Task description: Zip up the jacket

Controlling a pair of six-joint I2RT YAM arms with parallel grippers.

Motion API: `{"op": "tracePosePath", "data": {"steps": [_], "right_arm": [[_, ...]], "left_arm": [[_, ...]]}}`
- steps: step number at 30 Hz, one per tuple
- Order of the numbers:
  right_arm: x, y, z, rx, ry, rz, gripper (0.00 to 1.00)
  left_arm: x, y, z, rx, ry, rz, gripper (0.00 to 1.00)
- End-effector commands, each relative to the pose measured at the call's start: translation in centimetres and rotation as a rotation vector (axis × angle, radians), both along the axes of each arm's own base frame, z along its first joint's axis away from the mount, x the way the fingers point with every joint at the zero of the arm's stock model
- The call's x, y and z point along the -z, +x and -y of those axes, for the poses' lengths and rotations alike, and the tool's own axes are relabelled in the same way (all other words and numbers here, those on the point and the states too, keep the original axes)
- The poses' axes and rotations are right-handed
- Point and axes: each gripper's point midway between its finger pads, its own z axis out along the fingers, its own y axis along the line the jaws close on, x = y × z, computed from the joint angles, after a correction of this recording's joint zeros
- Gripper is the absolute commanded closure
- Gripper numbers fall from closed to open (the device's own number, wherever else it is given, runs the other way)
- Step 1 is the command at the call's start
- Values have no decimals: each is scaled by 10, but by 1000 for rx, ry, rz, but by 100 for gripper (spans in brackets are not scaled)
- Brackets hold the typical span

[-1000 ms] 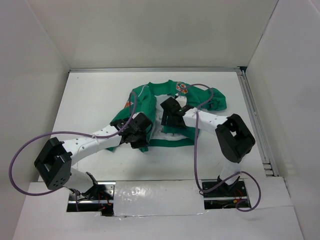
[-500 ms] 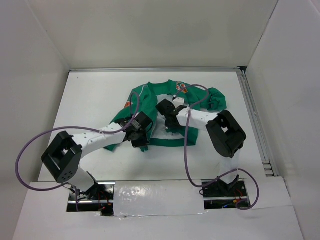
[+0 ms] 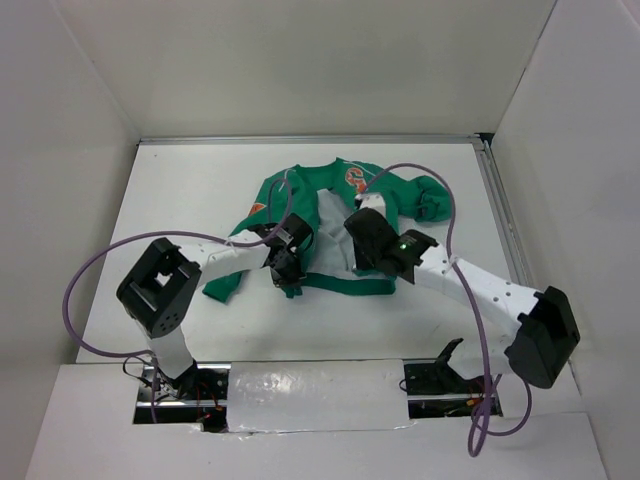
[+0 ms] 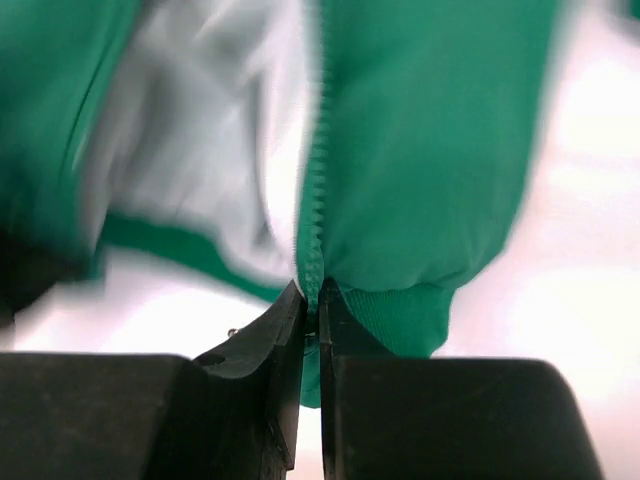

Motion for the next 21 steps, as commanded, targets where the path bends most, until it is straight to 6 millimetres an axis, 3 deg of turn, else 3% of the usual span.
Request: {"op": "tracePosePath", "data": {"steps": [1, 3, 6, 9, 12, 13, 14, 17, 21], "right_arm": [[27, -50, -32, -443, -83, -116, 100], [50, -80, -54, -611, -103, -151, 97], [74, -106, -82, -769, -135, -214, 90], [91, -117, -95, -816, -166, -278, 72], [89, -116, -102, -820, -134, -267, 60], [89, -120, -102, -831, -112, -267, 23], [76, -121, -109, -849, -60, -225, 1], [51, -134, -119, -900, 85, -171, 0], [38, -130, -110, -811, 150, -108, 0]], "left_arm": [[-3, 6, 5, 10, -48, -10, 100], [-5, 6, 4, 9, -56, -3, 100], [-8, 4, 0, 5, -53, 4, 100], [-11, 4, -3, 1, -48, 12, 100], [-11, -1, -5, 4, -51, 7, 100], [-14, -1, -4, 6, -61, 12, 100], [-11, -4, -6, 5, -60, 6, 100], [-12, -9, -10, -6, -62, 1, 100], [-14, -14, -10, 1, -86, 7, 100]]}}
